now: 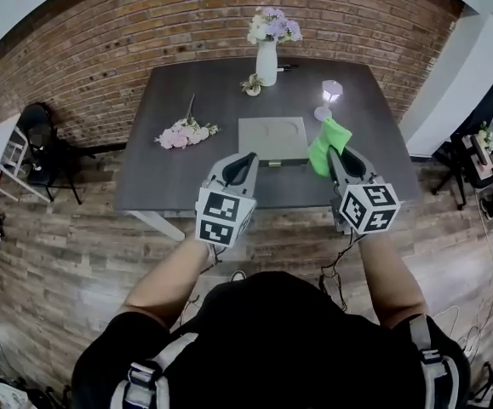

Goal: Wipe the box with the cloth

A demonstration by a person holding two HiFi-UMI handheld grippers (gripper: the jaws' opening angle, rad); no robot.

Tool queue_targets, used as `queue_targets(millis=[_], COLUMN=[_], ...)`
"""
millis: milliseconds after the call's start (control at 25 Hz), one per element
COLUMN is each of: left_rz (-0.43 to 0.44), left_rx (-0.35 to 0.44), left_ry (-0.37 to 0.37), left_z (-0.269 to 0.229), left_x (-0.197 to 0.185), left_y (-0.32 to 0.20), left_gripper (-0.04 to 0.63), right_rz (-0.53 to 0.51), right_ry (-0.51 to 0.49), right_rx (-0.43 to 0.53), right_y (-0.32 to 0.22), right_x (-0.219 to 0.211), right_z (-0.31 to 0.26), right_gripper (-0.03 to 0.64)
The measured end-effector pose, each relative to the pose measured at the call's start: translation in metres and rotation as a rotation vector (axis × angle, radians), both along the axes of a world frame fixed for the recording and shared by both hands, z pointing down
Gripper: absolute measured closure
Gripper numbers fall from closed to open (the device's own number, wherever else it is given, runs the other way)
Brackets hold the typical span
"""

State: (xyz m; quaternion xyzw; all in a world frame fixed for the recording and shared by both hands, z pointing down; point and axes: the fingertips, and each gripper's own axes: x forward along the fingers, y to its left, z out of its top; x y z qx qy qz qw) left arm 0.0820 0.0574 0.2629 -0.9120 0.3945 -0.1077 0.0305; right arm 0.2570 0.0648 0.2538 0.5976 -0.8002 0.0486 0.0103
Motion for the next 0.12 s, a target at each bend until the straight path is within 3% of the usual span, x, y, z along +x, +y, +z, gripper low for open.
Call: queue_targets(millis=[120], left_rz=[0.01], left_rx=[0.005], left_ry=[-0.006], left_z=[0.0013], left_x=[0.005], left_y=[-0.0008], left_gripper=[0.586], right_rz=[0.004], right_ry=[0.014], right_rx=[-0.009], right_y=[0.0024], right_x=[-0.0002], right_z=[0.0061], right_gripper=[0.563])
